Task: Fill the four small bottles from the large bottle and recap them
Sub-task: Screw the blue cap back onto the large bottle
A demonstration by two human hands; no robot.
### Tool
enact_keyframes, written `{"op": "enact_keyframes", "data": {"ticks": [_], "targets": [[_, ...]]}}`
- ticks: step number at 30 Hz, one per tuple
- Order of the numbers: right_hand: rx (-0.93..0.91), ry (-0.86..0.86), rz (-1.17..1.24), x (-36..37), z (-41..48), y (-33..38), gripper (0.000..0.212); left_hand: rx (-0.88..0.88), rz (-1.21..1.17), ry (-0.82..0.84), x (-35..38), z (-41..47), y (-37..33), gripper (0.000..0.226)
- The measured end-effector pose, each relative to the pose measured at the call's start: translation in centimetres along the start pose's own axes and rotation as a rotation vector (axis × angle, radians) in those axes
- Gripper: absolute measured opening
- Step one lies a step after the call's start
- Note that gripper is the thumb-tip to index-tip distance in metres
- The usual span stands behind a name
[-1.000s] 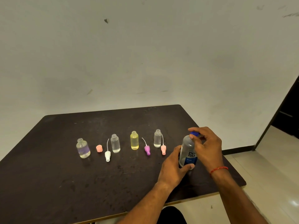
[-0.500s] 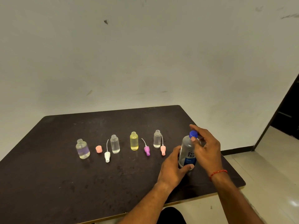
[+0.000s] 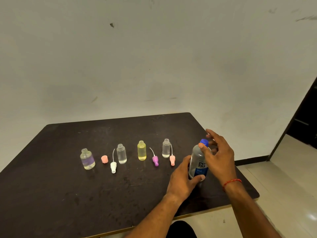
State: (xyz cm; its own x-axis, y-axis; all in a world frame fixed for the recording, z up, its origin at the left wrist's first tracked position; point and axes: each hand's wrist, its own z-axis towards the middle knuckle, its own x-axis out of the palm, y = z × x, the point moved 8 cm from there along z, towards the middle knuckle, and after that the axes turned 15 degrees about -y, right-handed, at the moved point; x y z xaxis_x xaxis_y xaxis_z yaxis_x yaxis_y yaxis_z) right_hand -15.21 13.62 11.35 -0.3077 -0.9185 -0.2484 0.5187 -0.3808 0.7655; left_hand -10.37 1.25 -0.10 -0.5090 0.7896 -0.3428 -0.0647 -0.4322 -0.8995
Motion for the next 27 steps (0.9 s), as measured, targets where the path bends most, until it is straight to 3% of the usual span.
{"op": "enact_keyframes", "data": {"ticks": [4,9,13,18,22,27], "targets": [[-0.035,0.080,-0.017,0.46,-0.02,-0.12,0.036,-0.001,-0.001,-0.010,-0.15,-0.02,0.08,0.067],[-0.038,0.002,-0.079,0.22,0.37,0.39,0.024,-0.007,0.003,-0.005,-0.08,-0.03,-0.03,0.068],[-0.007,-0.032,-0.136,0.14,0.48,0.51,0.036,-0.019,0.011,0.003,-0.01,-0.09,0.13,0.067],[0.028,0.066,-0.095,0.24,0.34,0.33,0.057,-0.013,0.006,0.003,-0.12,-0.11,-0.10,0.065],[-0.025,0.114,-0.061,0.19,0.02,0.30,0.039,-0.013,-0.004,-0.011,-0.23,-0.13,-0.20,0.067],[-0.026,0.020,-0.115,-0.14,0.41,0.47,0.026,-0.017,0.002,-0.013,-0.27,-0.14,-0.29,0.068]]}}
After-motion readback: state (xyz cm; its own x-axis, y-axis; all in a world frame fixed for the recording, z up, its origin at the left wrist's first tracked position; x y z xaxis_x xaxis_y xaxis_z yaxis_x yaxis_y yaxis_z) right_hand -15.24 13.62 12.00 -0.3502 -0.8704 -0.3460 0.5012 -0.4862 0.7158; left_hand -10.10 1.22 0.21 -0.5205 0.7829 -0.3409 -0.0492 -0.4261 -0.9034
